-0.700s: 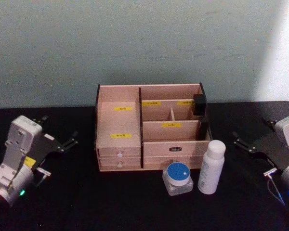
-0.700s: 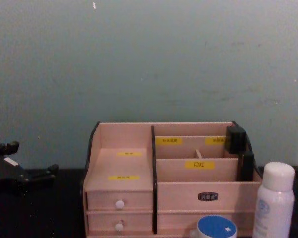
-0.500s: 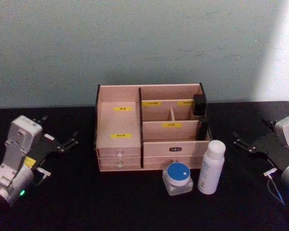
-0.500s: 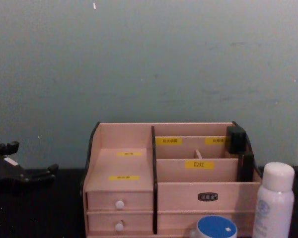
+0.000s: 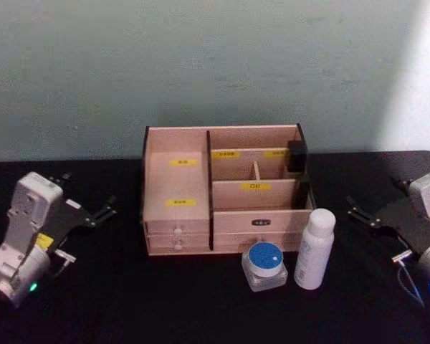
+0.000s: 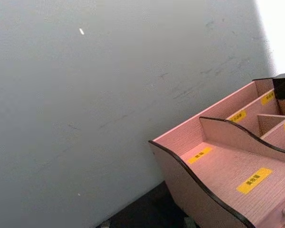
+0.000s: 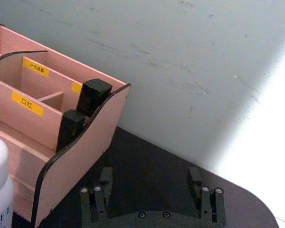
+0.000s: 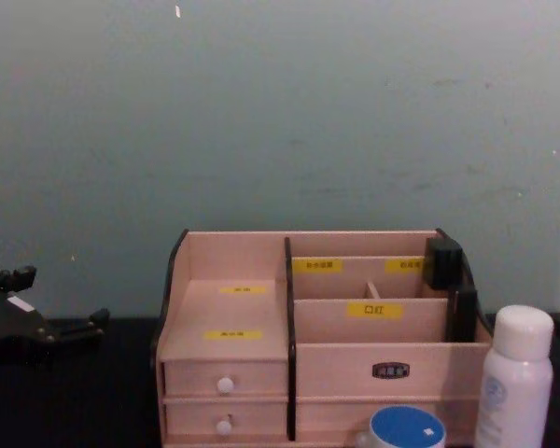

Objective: Pick up the facial cleanser and watermelon frost from the table and place them into the tiered storage box.

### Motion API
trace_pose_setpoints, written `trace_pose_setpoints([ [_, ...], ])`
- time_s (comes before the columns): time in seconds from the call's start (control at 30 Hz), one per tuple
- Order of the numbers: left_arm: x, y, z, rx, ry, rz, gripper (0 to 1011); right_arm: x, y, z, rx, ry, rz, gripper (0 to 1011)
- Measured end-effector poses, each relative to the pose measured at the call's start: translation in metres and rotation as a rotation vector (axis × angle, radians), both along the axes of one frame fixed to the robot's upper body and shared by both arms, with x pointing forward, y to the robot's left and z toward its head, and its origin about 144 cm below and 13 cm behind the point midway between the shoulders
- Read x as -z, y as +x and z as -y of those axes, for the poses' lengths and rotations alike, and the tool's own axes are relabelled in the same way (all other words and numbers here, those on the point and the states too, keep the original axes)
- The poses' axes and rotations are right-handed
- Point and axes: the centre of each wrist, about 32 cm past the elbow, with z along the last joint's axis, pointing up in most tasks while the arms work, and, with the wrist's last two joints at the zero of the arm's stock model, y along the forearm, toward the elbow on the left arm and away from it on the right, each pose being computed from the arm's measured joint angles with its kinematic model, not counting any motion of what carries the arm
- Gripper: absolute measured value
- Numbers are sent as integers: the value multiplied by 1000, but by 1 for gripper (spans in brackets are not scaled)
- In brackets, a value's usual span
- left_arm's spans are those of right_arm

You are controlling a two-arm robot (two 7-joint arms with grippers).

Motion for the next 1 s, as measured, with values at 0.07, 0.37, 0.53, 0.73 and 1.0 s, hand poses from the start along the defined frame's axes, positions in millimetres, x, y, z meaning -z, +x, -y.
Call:
trace_pose_setpoints([
  [0.07, 0, 0, 0, 0, 0, 0, 1002, 0, 0, 0, 0, 0, 0, 1000],
  [0.37, 0, 0, 0, 0, 0, 0, 1001, 0, 0, 0, 0, 0, 0, 1000],
  [0.53, 0, 0, 0, 0, 0, 0, 1001, 0, 0, 0, 0, 0, 0, 1000],
  [0.73, 0, 0, 0, 0, 0, 0, 1001, 0, 0, 0, 0, 0, 0, 1000],
  [1.0, 0, 0, 0, 0, 0, 0, 1001, 0, 0, 0, 0, 0, 0, 1000],
])
